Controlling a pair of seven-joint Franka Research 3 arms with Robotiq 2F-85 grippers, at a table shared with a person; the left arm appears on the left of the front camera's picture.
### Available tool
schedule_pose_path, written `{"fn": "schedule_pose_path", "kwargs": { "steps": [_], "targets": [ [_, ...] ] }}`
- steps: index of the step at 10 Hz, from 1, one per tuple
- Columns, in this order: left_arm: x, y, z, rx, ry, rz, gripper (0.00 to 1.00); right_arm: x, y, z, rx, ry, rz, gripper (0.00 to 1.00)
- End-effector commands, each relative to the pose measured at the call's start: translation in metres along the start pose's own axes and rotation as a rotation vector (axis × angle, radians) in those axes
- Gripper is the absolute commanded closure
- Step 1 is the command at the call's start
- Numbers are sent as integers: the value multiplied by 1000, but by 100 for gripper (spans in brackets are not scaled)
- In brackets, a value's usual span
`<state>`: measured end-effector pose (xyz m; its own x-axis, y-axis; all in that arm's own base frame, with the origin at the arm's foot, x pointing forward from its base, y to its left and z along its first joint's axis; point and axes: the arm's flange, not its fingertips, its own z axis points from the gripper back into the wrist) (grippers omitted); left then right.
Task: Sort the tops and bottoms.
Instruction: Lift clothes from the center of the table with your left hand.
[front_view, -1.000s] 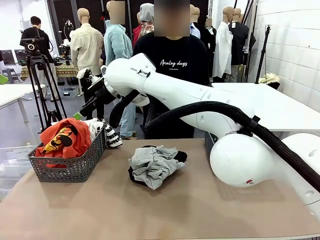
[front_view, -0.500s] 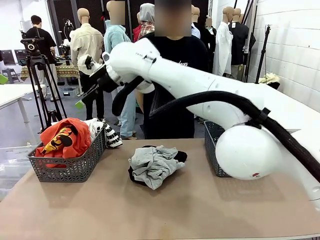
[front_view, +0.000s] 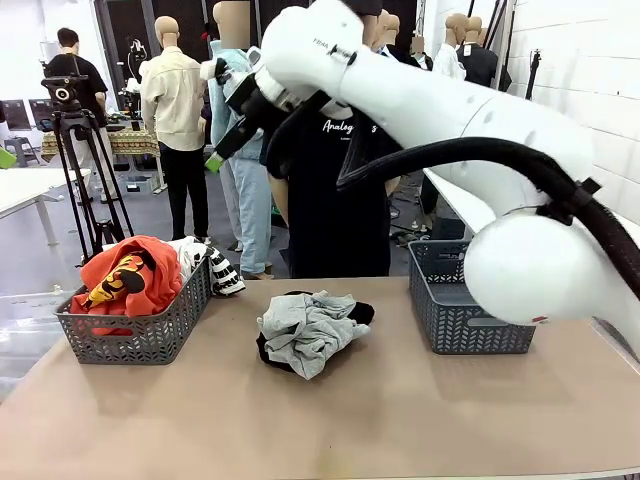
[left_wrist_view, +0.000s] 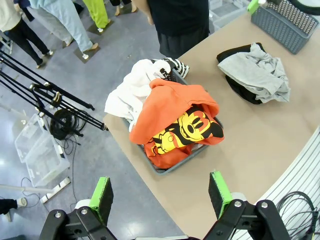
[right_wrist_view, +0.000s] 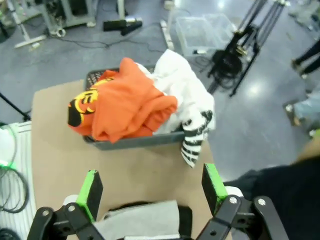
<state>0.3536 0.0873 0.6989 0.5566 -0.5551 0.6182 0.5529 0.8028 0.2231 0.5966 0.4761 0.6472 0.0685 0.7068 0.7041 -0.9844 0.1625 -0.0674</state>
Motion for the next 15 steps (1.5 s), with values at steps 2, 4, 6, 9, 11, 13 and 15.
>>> {"fn": "schedule_pose_path", "kwargs": {
  "steps": [2, 4, 6, 9, 11, 13, 15],
  "targets": [
    [0, 0, 0, 13, 13, 0, 0, -87, 94, 24, -52, -58, -24, 0],
    [0, 0, 0, 13, 13, 0, 0, 3, 0, 16, -21, 18, -16, 0],
    [0, 0, 0, 13, 13, 0, 0, 7, 2, 21, -30, 7, -18, 0],
    [0, 0, 0, 13, 13, 0, 0, -24, 5, 92, -115, 10, -114, 0],
    [0, 0, 0, 13, 13, 0, 0, -49, 27, 130, -170, 9, -150, 0],
    [0, 0, 0, 13, 13, 0, 0, -71, 37, 148, -144, 65, -183, 0],
    [0, 0, 0, 13, 13, 0, 0, -60, 34, 155, -211, 15, -134, 0]
  ]
}}
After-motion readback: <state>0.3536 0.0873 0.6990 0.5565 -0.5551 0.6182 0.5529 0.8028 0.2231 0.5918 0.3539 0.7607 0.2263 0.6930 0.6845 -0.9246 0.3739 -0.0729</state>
